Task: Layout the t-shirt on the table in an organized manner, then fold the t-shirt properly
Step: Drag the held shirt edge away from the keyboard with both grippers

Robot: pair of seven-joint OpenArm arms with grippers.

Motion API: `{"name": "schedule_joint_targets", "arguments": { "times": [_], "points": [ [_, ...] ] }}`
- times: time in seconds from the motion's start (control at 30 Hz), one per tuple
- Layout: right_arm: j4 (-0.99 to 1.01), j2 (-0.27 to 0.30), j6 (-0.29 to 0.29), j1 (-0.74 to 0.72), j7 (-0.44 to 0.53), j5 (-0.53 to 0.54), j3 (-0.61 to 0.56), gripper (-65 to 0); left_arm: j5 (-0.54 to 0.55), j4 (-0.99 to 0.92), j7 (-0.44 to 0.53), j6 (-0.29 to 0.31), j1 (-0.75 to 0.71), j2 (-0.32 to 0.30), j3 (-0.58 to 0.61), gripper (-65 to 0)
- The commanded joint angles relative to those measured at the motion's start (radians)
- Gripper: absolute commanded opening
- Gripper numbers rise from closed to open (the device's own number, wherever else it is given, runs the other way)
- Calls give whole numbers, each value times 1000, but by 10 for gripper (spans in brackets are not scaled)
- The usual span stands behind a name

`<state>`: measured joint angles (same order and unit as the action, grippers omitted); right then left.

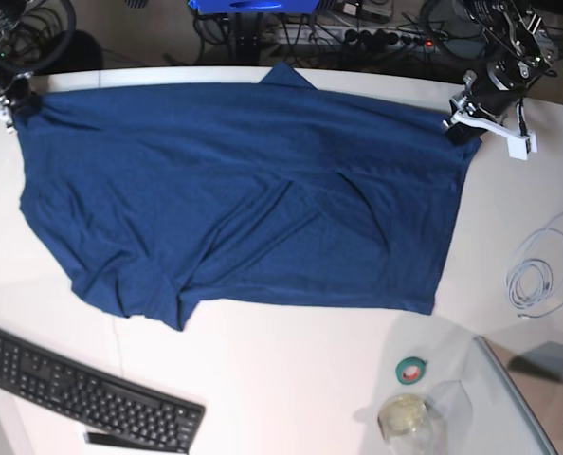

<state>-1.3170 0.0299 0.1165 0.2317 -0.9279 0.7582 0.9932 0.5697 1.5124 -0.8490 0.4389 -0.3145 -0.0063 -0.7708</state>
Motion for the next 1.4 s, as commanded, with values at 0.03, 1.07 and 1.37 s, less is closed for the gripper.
{"name": "schedule_joint_targets", "arguments": {
  "times": [0.03,1.07,1.37],
  "points": [
    [-14,15,13,-4,13,16,3,-642,11,14,20,2,-5,-21,-2,-650],
    [-22,12,13,18,11,21,3,-642,11,-59,109,1,-41,-22,-2,-650],
    [-35,-6,13,22,11,21,3,-642,11,-59,110,1,-53,-22,0,-650]
  ]
}}
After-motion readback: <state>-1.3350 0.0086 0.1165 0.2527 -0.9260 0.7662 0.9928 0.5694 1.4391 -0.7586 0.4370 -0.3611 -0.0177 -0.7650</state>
